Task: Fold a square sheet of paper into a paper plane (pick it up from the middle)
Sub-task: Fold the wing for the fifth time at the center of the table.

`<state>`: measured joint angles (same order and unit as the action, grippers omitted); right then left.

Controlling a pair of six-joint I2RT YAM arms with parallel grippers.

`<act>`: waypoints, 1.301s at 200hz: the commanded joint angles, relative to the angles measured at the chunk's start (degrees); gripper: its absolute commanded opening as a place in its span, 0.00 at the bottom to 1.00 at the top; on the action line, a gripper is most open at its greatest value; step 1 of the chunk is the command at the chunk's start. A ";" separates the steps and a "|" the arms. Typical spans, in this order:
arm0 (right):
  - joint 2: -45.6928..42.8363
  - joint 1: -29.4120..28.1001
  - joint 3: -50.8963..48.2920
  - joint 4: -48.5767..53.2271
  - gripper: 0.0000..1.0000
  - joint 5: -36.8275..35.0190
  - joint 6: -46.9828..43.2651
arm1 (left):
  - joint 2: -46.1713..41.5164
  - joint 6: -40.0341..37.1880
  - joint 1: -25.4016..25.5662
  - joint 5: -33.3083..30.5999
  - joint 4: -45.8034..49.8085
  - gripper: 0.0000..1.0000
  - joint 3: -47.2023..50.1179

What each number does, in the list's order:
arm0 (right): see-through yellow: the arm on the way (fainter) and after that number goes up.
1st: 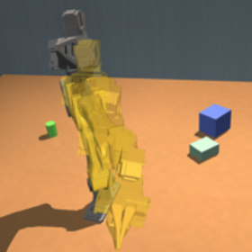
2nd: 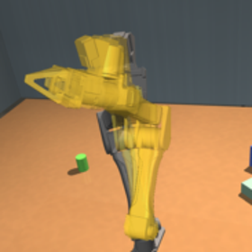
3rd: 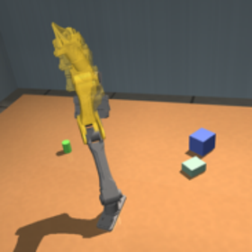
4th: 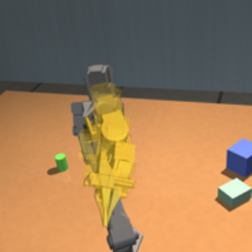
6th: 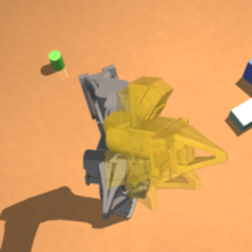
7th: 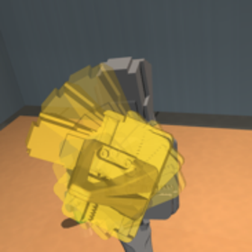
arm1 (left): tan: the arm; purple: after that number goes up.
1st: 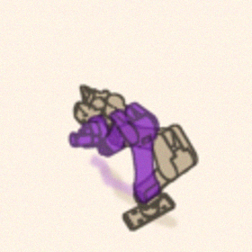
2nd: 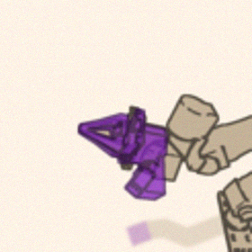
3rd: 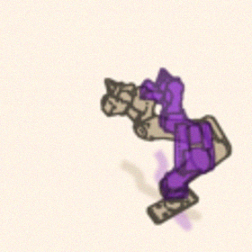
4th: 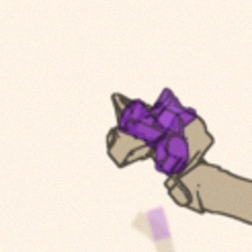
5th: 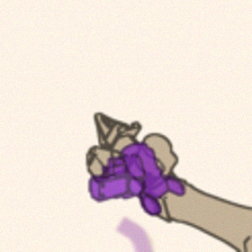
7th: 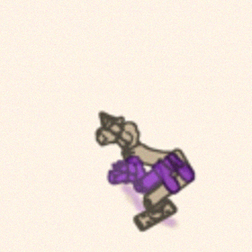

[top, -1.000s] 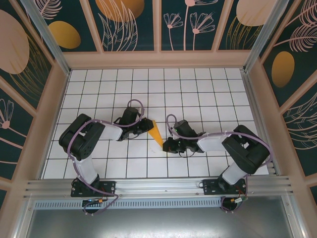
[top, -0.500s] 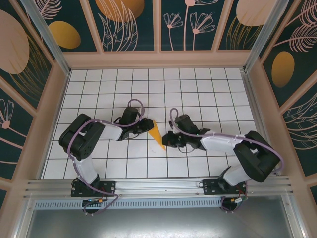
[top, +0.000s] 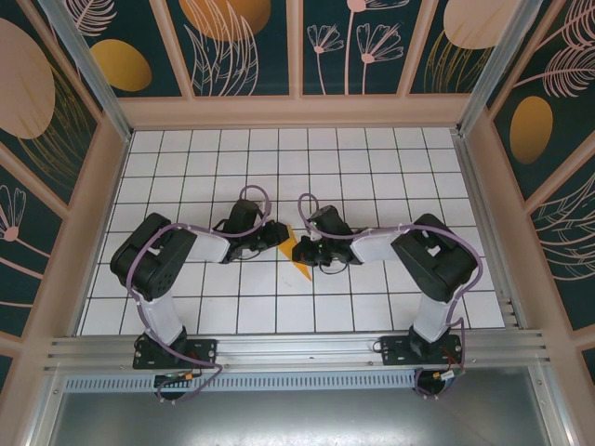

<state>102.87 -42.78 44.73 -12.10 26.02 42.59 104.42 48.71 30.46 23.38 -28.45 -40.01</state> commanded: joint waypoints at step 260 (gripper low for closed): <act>-13.78 -7.30 -9.83 -15.69 0.11 -14.71 23.03 | -25.93 -0.09 -8.13 -10.28 23.85 0.47 4.20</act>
<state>97.06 -50.19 33.80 -29.23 18.72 66.35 82.32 47.00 19.33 19.20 -11.66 -36.25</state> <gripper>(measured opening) 0.102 0.456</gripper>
